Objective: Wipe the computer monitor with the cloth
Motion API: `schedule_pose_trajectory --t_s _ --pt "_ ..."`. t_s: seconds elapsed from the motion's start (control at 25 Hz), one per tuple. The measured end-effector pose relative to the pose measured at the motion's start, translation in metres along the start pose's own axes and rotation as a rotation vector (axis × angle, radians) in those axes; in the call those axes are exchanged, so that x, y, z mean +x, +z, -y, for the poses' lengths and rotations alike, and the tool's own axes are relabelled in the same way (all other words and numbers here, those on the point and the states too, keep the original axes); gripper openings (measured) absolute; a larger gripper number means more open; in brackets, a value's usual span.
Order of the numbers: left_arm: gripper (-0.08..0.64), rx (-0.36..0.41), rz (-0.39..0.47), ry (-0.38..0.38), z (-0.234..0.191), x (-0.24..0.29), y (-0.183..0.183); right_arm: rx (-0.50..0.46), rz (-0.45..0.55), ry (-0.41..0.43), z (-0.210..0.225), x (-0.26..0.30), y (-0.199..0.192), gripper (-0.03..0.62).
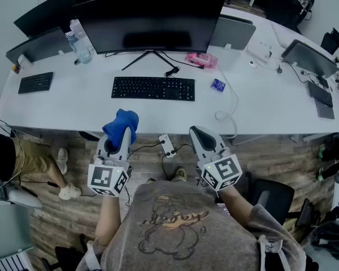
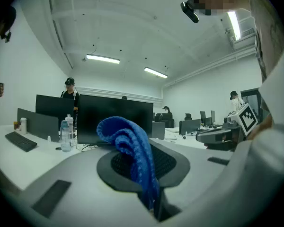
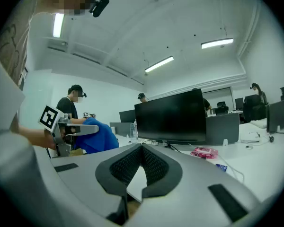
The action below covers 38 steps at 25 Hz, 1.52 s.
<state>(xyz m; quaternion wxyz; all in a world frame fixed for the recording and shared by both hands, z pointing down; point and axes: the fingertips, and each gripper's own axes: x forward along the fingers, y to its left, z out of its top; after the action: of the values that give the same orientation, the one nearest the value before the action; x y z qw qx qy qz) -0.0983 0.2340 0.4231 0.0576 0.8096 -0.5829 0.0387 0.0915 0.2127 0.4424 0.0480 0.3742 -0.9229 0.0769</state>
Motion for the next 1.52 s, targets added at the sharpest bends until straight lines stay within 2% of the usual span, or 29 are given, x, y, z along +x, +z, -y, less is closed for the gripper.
schedule_pose_trajectory --t_s 0.2,0.44,0.8,1.16,1.52 --pt "0.048 0.011 -0.009 -0.006 0.006 0.007 0.004 -0.007 -0.011 0.013 0.003 0.002 0.003 0.020" --pt "0.048 0.013 -0.008 0.015 0.013 0.016 0.004 -0.030 -0.001 0.106 0.001 0.000 0.004 0.020" --pt "0.048 0.003 0.026 0.075 0.031 0.040 0.005 -0.048 0.007 0.195 0.029 0.001 0.005 0.020" --pt "0.048 0.011 0.037 0.100 0.019 0.060 0.007 -0.060 0.006 0.214 0.044 0.023 0.008 0.021" --pt "0.048 0.022 0.045 0.083 -0.016 0.091 0.008 -0.052 0.015 0.173 0.058 0.061 0.009 0.020"
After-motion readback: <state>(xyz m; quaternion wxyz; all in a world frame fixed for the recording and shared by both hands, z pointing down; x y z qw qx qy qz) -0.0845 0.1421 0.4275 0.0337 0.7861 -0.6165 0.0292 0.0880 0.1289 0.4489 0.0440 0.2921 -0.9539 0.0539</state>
